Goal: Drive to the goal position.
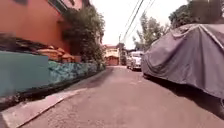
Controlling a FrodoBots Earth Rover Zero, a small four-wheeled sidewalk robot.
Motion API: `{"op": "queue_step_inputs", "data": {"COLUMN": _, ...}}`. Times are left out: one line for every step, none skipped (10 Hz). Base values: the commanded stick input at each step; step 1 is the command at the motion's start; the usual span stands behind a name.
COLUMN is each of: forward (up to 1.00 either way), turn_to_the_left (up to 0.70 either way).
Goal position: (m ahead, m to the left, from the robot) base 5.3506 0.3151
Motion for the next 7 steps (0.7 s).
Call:
{"op": "queue_step_inputs", "data": {"forward": 0.70, "turn_to_the_left": 0.00}}
{"op": "queue_step_inputs", "data": {"forward": 0.70, "turn_to_the_left": 0.00}}
{"op": "queue_step_inputs", "data": {"forward": 0.70, "turn_to_the_left": 0.00}}
{"op": "queue_step_inputs", "data": {"forward": 0.70, "turn_to_the_left": 0.00}}
{"op": "queue_step_inputs", "data": {"forward": 0.70, "turn_to_the_left": 0.00}}
{"op": "queue_step_inputs", "data": {"forward": 0.70, "turn_to_the_left": 0.00}}
{"op": "queue_step_inputs", "data": {"forward": 0.70, "turn_to_the_left": 0.00}}
